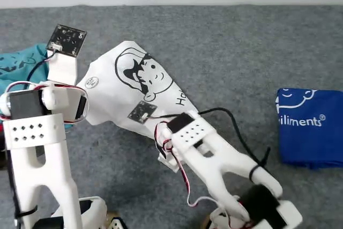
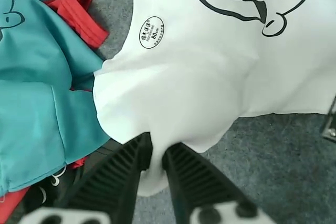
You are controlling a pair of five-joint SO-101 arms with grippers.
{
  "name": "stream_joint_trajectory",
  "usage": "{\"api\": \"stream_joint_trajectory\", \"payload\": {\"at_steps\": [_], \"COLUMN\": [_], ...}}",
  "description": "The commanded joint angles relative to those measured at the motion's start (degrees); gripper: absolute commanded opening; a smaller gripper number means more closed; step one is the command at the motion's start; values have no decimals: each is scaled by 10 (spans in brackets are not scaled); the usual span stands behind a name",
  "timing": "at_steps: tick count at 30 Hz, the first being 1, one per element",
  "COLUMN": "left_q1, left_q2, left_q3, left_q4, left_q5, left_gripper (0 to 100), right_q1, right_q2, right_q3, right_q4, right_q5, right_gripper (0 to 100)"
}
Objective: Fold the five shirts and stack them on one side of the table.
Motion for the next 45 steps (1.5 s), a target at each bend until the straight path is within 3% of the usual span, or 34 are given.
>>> {"api": "stream_joint_trajectory", "payload": {"at_steps": [1, 14, 20, 24, 35, 45], "left_q1": [-3, -3, -3, -3, 2, 2], "left_q2": [-18, -18, -18, -18, -51, -151], "left_q3": [-3, -2, -2, -1, -31, -77], "left_q4": [-13, -10, -6, -1, 6, -67], "left_q5": [4, 4, 4, 8, 56, 40], "left_gripper": [13, 13, 13, 13, 13, 14], "right_q1": [35, 51, 51, 58, 128, 231], "right_q2": [18, 129, 174, 174, -27, -170], "right_q3": [-31, -32, -83, -104, -270, -449], "right_q4": [-22, -89, -46, -20, 177, 244], "right_q5": [-3, -2, 16, 27, 113, 200], "right_gripper": [184, 182, 10, 8, 10, 10]}}
